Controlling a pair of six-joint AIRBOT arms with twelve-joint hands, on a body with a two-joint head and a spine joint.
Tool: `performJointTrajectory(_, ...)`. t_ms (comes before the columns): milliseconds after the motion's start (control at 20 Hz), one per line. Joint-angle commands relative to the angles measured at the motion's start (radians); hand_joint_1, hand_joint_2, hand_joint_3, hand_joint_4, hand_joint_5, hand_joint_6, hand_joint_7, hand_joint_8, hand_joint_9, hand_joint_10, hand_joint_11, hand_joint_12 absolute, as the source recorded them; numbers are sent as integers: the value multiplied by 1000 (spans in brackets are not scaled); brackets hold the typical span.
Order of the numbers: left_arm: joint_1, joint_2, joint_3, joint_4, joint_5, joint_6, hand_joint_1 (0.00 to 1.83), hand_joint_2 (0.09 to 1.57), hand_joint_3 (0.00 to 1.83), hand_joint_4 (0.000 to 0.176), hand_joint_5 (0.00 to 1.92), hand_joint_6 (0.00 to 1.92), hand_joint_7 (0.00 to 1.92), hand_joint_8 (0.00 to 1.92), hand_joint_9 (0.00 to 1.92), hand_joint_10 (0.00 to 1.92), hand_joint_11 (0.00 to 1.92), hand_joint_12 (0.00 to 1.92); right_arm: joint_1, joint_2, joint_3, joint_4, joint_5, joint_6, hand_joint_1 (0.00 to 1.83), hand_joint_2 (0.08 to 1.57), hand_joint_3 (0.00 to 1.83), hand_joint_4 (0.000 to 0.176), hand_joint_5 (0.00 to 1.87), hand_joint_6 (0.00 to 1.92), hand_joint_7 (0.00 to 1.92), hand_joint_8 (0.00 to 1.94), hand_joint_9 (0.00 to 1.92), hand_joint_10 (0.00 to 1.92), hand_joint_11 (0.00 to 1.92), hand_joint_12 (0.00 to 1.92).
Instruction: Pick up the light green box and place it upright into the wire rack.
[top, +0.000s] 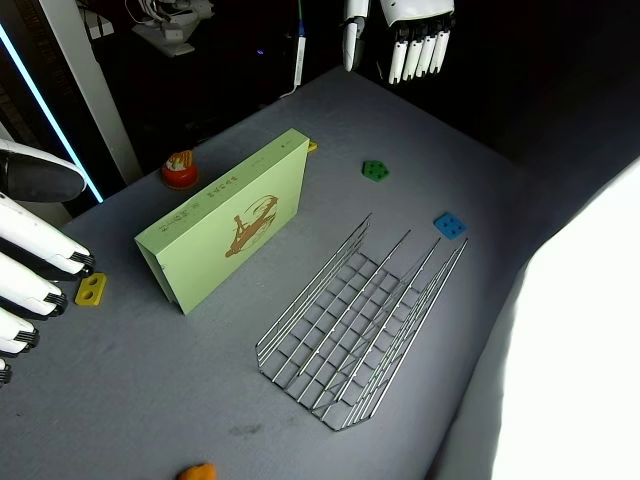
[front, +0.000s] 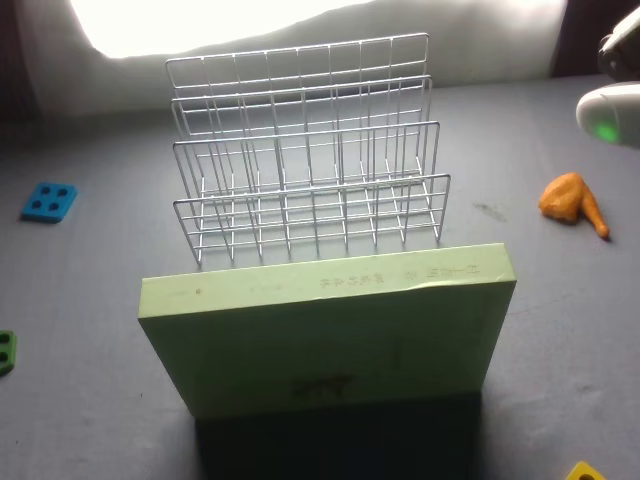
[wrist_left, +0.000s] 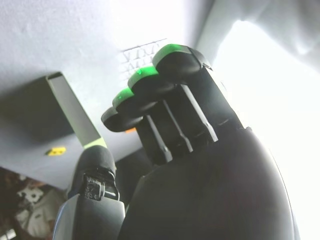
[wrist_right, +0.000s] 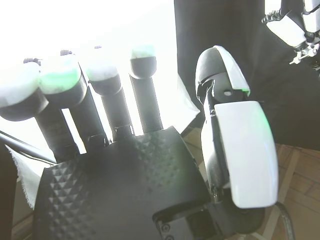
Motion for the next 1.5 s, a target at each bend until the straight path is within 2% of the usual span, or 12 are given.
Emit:
performJointTrajectory(0,-11,2,-3,10,84,1,540,1329,238,0,108,210,207,109,111,340,0,1035,5,7,-3,12,112,3,285,1210,139,0,510,282,640,151,537,453,139,1337)
performJointTrajectory(50,-11,2,-4,10,84,1,515,1439,39,0,161,67,243,11,180,133,0,920,5,7,-4,12,112,3,235,1288,11,0,564,93,676,18,606,218,95,1308)
performJointTrajectory(100,-11,3,-5,10,84,1,470,1461,8,0,168,20,239,1,192,55,0,861,5,7,-4,12,112,3,223,1269,0,0,577,11,635,0,604,65,77,1275)
performJointTrajectory(250,-11,3,-3,10,84,1,410,1445,0,0,167,8,213,3,192,25,0,706,-1,8,-8,12,111,3,138,1278,2,0,553,0,561,0,536,23,3,1256)
performJointTrajectory(300,-11,2,-1,10,84,1,387,1437,0,0,153,2,182,4,164,9,0,614,-11,7,-8,12,111,3,150,1253,0,0,446,0,473,0,464,7,0,1138)
performJointTrajectory(500,-12,2,-1,10,84,1,382,1433,0,0,150,0,176,2,157,4,0,575,-62,-25,-7,15,98,-21,148,1247,0,0,417,0,448,0,445,2,0,1092)
performJointTrajectory(650,-16,1,-1,10,84,1,381,1433,0,0,150,0,176,2,157,3,0,574,-119,-102,-7,345,146,-345,149,1246,0,0,417,0,448,0,445,2,0,1091)
performJointTrajectory(700,-19,0,0,10,84,1,236,1446,3,0,142,0,166,1,130,6,0,425,-127,-119,-7,390,177,-384,157,1231,0,0,411,1,416,0,417,1,0,1024)
performJointTrajectory(950,-19,-1,2,10,84,1,177,1457,6,0,138,0,162,0,123,5,0,359,-76,-189,-50,441,199,-397,160,1226,0,0,409,1,407,0,409,0,0,1002)
performJointTrajectory(1250,-19,0,0,10,83,1,102,1424,0,4,144,1,174,2,155,10,0,417,-34,-265,-93,560,117,-421,172,1212,0,0,325,0,343,0,359,1,0,877)
performJointTrajectory(1400,-34,-3,-7,8,83,3,102,1424,0,4,144,1,174,1,156,9,0,417,-50,-320,-93,680,142,-558,172,1211,0,0,325,0,343,0,359,1,0,876)
performJointTrajectory(1450,-39,-4,-9,8,83,3,102,1424,0,4,144,1,174,1,156,9,0,418,-52,-347,-92,802,155,-690,172,1211,0,0,325,0,343,0,359,1,0,876)
